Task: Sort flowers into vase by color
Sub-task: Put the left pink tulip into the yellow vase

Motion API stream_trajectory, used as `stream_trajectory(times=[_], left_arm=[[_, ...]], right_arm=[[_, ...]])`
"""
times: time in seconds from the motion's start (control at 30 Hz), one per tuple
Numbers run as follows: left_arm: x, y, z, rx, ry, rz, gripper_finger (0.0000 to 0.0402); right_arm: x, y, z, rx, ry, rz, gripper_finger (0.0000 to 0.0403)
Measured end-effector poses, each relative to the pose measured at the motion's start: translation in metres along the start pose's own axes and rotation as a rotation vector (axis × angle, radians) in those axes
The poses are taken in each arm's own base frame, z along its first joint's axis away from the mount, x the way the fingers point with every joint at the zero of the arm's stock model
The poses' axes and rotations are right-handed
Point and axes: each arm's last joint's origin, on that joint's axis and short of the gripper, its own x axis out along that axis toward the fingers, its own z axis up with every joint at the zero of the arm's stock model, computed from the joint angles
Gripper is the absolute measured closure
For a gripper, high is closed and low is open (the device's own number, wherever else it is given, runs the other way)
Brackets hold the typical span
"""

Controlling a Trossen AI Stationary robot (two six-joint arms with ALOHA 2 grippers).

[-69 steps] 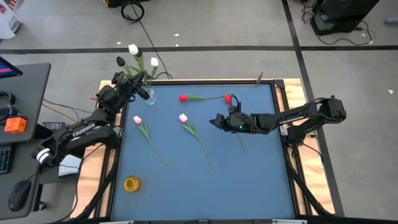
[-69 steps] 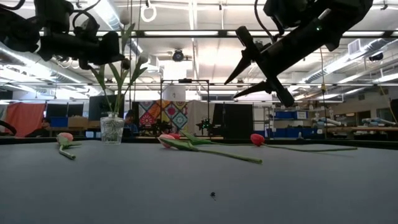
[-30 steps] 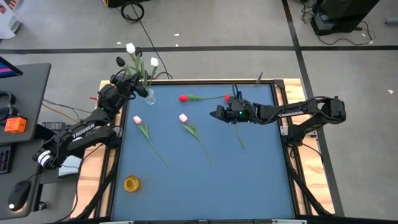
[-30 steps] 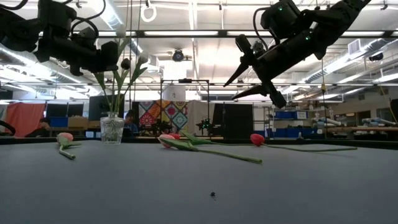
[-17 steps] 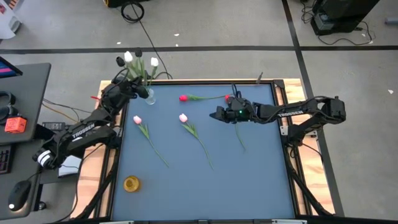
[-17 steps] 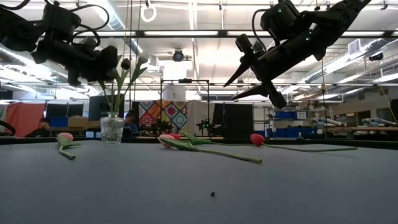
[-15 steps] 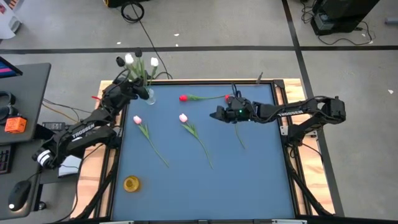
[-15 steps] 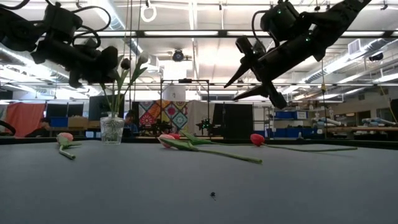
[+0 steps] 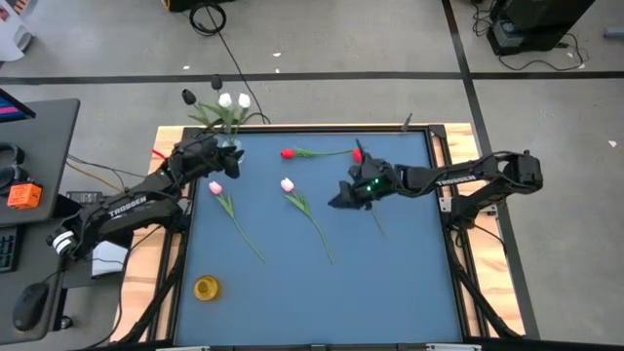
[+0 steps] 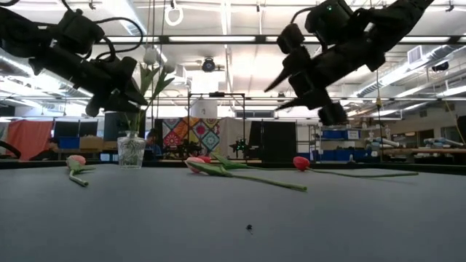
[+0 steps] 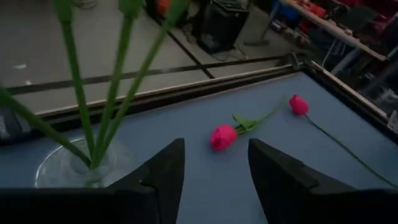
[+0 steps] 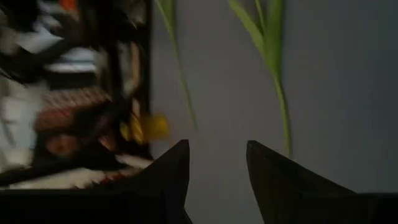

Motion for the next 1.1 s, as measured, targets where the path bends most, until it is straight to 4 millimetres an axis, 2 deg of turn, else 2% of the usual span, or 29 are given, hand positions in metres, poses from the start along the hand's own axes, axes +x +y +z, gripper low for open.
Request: stream_trajectory(times=[0.07,0.3,0.53,0.6,0.7,0.77,0.83,1.1], left_arm=[[-0.001,-0.001,0.002,-0.008,0.033,0.037,0.0219],[-0.017,-0.01,0.034,0.068,0.121,0.2,0.0218],[-0.04,-0.021,0.059,0.053,0.264,0.259,0.0218],[-0.049,-0.027,0.072,0.029,0.277,0.264,0.022],[-0.057,-0.034,0.078,-0.032,0.353,0.285,0.0228],[-0.058,-0.038,0.075,-0.132,0.379,0.29,0.0234],[-0.057,-0.042,0.065,-0.246,0.428,0.28,0.024],[-0.052,-0.057,-0.002,-0.52,0.651,0.343,0.0272]], right_arm=[[0.002,-0.003,-0.014,-0.011,0.055,-0.055,0.0234],[0.002,-0.023,-0.054,-0.064,0.185,-0.324,0.0234],[0.001,-0.027,-0.062,-0.164,0.244,-0.357,0.0234],[0.001,-0.027,-0.062,-0.174,0.245,-0.355,0.0234],[0.001,-0.027,-0.062,-0.185,0.249,-0.351,0.0234],[0.001,-0.027,-0.062,-0.189,0.243,-0.351,0.0234],[0.001,-0.026,-0.061,-0.196,0.232,-0.348,0.0234],[0.002,-0.024,-0.061,-0.25,0.233,-0.314,0.0234]])
